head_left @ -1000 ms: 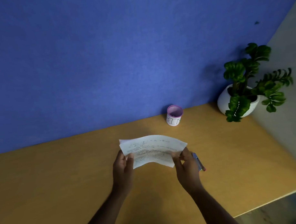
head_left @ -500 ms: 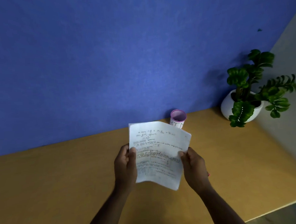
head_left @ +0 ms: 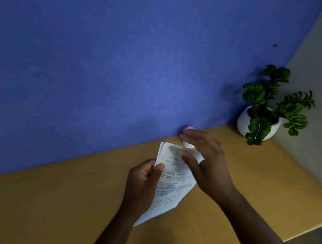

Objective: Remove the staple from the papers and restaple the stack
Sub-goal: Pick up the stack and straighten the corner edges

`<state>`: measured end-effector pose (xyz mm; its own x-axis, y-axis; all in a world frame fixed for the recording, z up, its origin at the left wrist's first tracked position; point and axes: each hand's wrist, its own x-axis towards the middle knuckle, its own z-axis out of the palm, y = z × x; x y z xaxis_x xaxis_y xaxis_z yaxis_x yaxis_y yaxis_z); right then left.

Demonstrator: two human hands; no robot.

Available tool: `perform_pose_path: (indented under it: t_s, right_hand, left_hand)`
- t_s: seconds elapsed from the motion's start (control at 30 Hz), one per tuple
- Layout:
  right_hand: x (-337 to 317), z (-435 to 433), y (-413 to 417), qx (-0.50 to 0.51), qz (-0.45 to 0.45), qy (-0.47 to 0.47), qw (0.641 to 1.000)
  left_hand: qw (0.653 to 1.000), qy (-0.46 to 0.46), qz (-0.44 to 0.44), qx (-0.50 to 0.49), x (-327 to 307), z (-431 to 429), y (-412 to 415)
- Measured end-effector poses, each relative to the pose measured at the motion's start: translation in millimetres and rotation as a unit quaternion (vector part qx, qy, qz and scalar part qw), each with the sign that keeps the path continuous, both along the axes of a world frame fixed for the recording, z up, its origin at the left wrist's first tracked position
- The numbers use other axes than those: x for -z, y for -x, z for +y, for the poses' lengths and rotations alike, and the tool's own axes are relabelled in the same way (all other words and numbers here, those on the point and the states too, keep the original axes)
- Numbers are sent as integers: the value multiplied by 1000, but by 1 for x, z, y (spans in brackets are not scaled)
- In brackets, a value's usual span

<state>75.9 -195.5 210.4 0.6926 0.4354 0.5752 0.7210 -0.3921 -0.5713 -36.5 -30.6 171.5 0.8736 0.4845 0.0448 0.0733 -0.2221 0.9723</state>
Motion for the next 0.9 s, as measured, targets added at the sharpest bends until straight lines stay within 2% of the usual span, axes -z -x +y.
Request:
perform_pose_path:
  t_s: [0.13,0.23,0.37,0.5,0.67,0.83,0.9]
  right_hand:
    - [-12,13,-7,-38,35,17,998]
    - [-14,16,-8,-17,145,-26,989]
    - [-10,14,-9,-8,205,-16,979]
    - [-6,11,-12,-6,216,-12,976]
    - [-9,11,-11,-9,246,-54,968]
    - [-10,10,-11,-1,236,-51,970]
    - [-11,9,-12,-4,244,-53,968]
  left_hand:
    - [1000,24,-5,8,-12,-7,3]
    - [999,41,-1,7,-14,-9,5]
    - [1000,28,-5,-7,-19,-11,7]
    - [998,38,-39,8,-19,-11,8]
    - [992,-83,-85,47,-17,-7,7]
    - [997,-27,-73,14,-20,-11,2]
    - [997,23,-68,6,-21,-12,0]
